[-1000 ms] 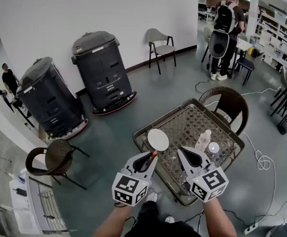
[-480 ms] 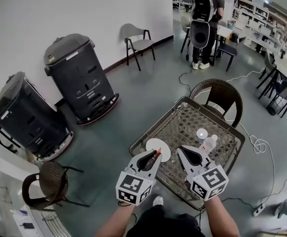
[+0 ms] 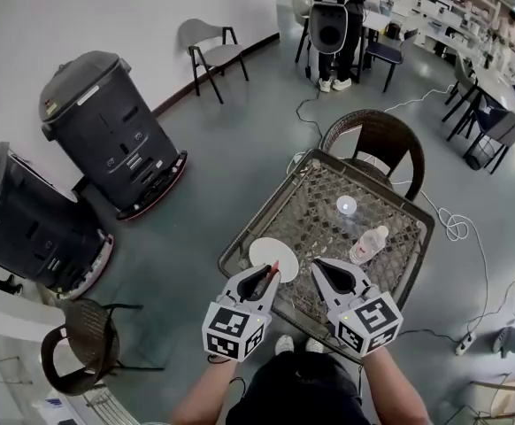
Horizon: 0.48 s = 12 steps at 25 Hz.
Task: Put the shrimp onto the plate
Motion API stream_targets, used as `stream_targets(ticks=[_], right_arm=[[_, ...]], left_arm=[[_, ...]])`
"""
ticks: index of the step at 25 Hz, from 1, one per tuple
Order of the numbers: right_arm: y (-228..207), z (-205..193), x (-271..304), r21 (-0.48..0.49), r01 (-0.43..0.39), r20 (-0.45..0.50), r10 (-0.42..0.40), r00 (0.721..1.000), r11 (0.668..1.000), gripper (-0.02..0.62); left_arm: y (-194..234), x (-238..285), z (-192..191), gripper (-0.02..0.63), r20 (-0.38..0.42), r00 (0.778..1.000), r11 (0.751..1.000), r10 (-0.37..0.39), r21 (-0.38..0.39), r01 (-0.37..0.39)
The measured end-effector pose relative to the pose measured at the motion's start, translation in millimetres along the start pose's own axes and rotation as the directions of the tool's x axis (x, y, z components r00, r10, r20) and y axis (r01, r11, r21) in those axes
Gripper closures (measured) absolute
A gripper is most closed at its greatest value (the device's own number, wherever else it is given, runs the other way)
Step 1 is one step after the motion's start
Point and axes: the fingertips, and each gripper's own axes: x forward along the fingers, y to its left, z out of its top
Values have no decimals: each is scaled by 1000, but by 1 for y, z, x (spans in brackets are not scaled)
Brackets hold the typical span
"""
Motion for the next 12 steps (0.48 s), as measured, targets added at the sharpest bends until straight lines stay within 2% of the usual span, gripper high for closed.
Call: stream_targets(ticks=[12], right_arm=[[-22,-42,28,46,-53,-92,57,994,998,591]], left_arm=[[24,43,-58,537,-134,988,997,71,-1,-72]])
